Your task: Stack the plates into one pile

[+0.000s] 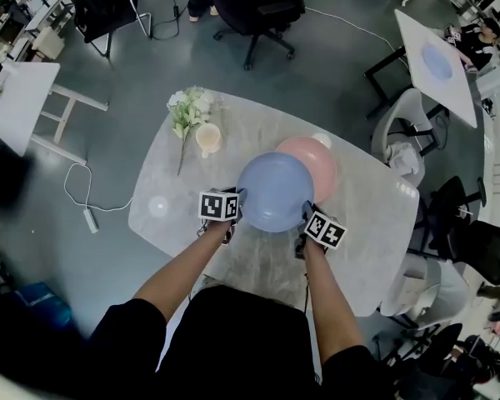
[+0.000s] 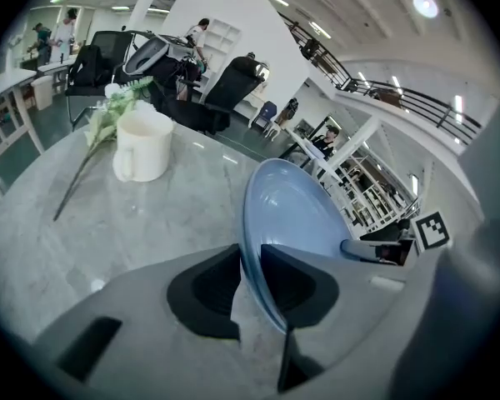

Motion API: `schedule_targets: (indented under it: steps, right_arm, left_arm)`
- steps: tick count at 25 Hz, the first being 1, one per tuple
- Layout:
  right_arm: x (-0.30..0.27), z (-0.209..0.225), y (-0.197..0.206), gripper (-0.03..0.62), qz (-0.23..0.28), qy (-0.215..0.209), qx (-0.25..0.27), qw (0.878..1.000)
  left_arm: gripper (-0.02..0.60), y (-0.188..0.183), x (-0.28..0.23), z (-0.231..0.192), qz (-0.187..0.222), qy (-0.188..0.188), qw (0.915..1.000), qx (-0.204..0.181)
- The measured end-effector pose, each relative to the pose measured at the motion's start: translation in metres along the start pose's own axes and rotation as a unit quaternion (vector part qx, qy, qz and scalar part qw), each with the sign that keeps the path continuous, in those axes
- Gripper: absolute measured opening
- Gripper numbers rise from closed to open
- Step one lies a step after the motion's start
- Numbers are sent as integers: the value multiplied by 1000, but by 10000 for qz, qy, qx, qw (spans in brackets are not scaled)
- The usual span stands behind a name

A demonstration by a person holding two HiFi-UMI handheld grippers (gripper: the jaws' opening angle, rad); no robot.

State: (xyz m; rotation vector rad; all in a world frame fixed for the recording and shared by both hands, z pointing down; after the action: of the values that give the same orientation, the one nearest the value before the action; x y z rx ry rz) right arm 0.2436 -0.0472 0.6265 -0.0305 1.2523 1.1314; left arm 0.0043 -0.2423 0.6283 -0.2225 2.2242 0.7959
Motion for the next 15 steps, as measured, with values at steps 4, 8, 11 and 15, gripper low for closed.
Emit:
schedule_targets:
  steps: [4,8,11,15]
  right_arm:
    - [-6,31,-15,51,28,109,-245,9996]
    - [-16,55,-25,51,51,85,-239,9997]
    - [-18,72,-37,52,18,68,-125,9999]
    - [-32,85,-49,52,28,44,-195,9998]
  left_arm:
    - [90,-16,-34,21,-153,22,9997,-203]
    - [93,-23,-63,30,-269,24,9991,-329]
    - [95,-29,-82,41,-373,66,9984,-427]
    - [101,-42,-102,46,-454,-23,9966,-688]
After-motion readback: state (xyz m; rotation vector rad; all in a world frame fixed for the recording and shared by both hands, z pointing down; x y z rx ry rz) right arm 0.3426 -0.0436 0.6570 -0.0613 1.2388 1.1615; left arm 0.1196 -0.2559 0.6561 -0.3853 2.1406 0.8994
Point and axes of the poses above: the fingertips, and each gripper's own axes: x backward along the fingers, z to its right, y out of its underside, the point moved 10 cm from there along x, backward along the fingers, and after that the axes turned 1 degree about z, right-handed, at the moved point
